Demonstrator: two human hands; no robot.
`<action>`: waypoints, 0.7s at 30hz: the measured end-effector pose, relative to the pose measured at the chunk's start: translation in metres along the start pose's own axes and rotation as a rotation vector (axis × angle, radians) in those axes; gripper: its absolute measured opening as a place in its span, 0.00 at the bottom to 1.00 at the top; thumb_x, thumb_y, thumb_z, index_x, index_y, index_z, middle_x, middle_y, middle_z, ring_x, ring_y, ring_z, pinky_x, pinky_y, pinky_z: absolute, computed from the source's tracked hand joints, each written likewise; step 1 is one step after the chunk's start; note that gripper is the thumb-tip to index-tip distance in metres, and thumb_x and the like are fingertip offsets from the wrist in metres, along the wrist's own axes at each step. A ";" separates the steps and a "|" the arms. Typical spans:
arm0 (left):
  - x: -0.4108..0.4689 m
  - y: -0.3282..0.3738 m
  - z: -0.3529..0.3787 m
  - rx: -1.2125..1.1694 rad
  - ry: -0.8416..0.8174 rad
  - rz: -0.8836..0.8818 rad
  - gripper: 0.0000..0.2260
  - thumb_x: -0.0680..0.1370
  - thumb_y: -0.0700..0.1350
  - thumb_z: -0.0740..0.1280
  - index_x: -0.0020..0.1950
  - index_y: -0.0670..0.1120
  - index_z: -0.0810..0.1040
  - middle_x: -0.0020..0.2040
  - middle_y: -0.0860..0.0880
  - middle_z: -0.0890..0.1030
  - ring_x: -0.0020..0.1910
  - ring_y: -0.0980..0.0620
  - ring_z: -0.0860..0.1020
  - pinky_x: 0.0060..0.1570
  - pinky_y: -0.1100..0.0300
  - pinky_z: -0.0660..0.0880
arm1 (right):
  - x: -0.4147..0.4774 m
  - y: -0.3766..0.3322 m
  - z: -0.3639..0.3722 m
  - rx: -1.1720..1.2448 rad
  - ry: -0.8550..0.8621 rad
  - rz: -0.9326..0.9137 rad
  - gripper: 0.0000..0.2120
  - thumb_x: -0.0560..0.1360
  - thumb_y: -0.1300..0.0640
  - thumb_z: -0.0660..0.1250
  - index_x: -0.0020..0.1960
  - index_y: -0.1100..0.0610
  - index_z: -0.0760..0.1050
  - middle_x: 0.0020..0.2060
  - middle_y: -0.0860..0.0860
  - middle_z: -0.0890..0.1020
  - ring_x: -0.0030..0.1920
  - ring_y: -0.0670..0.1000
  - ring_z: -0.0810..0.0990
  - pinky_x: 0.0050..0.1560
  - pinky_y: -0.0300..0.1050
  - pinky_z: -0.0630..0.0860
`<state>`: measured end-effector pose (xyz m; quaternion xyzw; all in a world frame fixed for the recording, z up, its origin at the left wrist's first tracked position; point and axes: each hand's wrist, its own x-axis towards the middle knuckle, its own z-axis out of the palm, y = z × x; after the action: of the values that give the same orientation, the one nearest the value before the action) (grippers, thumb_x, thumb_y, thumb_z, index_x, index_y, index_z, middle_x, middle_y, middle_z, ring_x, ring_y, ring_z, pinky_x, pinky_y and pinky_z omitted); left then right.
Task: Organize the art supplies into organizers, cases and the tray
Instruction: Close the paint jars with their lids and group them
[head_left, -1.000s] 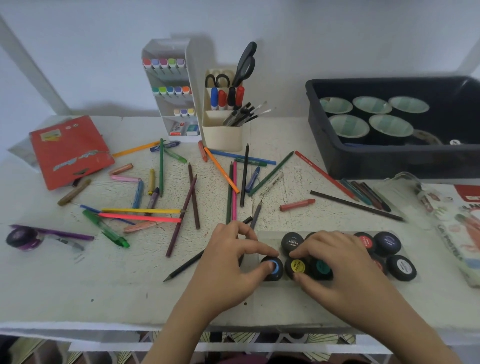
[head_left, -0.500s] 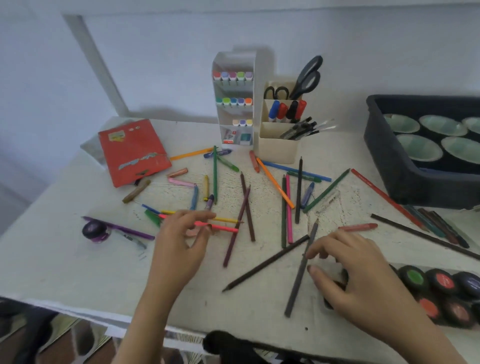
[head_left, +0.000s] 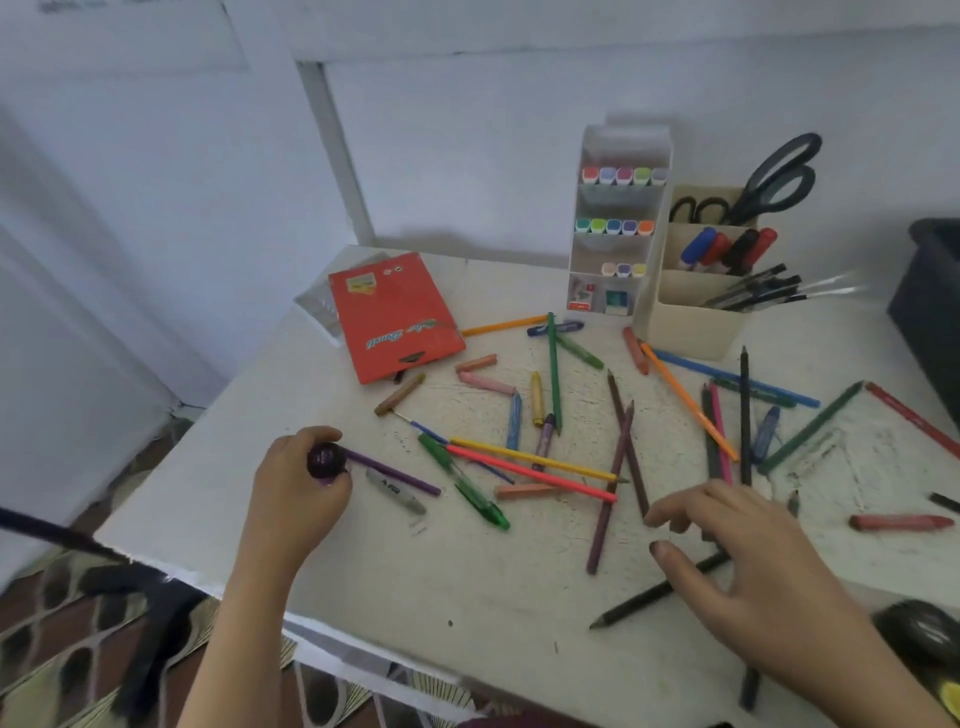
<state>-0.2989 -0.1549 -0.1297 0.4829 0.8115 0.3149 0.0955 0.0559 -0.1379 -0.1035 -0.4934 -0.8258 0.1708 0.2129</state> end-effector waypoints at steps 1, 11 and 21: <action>-0.001 0.002 0.000 -0.022 0.027 0.009 0.17 0.70 0.33 0.70 0.57 0.43 0.78 0.49 0.47 0.77 0.48 0.49 0.73 0.50 0.61 0.65 | 0.000 0.000 0.001 -0.005 0.004 0.002 0.10 0.69 0.40 0.58 0.45 0.39 0.74 0.38 0.34 0.72 0.49 0.33 0.70 0.45 0.34 0.64; -0.015 0.058 0.007 -0.333 0.051 0.035 0.20 0.67 0.37 0.77 0.54 0.48 0.75 0.45 0.51 0.80 0.42 0.56 0.79 0.44 0.71 0.73 | -0.017 0.004 -0.010 0.027 -0.005 0.088 0.05 0.72 0.45 0.63 0.48 0.39 0.73 0.41 0.32 0.74 0.51 0.34 0.71 0.49 0.35 0.65; -0.106 0.183 0.061 -0.508 -0.526 0.503 0.17 0.64 0.46 0.79 0.49 0.58 0.79 0.47 0.63 0.81 0.47 0.65 0.78 0.46 0.73 0.72 | -0.074 0.040 -0.070 -0.121 -0.038 0.306 0.15 0.70 0.34 0.62 0.54 0.35 0.68 0.49 0.26 0.69 0.54 0.36 0.71 0.58 0.44 0.65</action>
<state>-0.0836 -0.1576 -0.0834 0.6900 0.5139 0.3843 0.3348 0.1532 -0.1801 -0.0775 -0.6220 -0.7537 0.1606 0.1387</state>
